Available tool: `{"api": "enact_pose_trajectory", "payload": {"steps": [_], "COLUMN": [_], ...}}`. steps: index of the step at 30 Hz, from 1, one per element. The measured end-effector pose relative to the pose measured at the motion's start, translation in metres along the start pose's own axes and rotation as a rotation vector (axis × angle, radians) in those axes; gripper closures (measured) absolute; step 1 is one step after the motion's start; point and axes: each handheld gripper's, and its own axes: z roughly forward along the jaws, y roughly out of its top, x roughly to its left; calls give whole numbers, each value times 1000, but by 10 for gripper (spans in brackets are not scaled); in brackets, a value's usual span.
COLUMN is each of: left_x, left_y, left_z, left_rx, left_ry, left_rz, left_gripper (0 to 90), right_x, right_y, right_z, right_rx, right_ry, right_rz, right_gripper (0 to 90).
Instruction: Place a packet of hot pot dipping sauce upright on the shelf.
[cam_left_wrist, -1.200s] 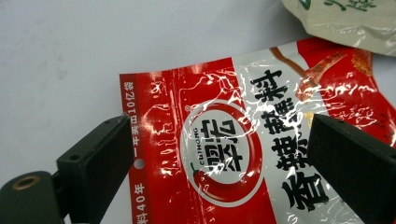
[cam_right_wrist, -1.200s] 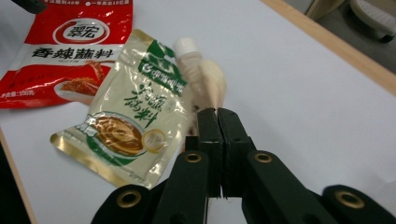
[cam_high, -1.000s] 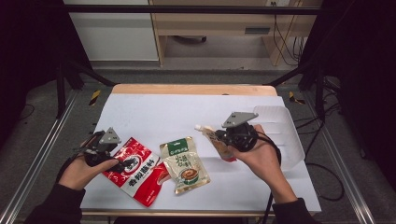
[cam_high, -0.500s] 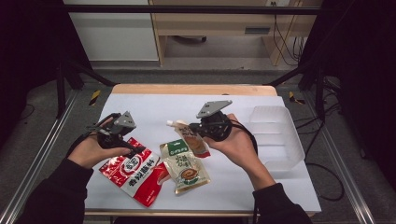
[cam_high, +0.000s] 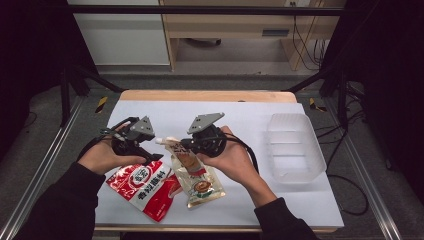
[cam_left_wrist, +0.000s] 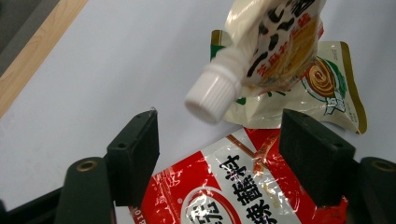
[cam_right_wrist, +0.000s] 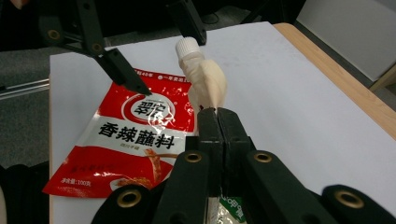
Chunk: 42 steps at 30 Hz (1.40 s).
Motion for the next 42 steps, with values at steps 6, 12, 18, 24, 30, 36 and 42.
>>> {"api": "enact_pose_trajectory", "payload": {"steps": [6, 12, 18, 24, 30, 36, 42], "left_x": [-1, -4, -3, -3, -5, -5, -3], "left_y": [4, 8, 10, 15, 22, 27, 29], "left_z": [-2, -3, 0, -1, -2, 2, 5], "left_rx": [-6, -8, 0, -2, 0, 4, -14], "left_ry": [-1, 0, -1, -1, -8, -18, -49], "left_rz": [16, 25, 28, 40, 66, 82, 76], "left_gripper": [337, 341, 344, 368, 412, 474, 537], "right_x": [3, 3, 1, -2, -1, -1, -1], "right_y": [4, 3, 1, -1, -2, -5, -6], "right_z": [3, 2, -3, -6, -8, -9, -10], "right_rx": [-8, -8, -12, -17, -17, -22, -29], "right_ry": [7, 8, 3, 8, 13, 26, 33], "right_rz": [-2, -7, -1, 5, 3, 12, 17], "right_gripper": [900, 900, 900, 900, 900, 900, 900]}}
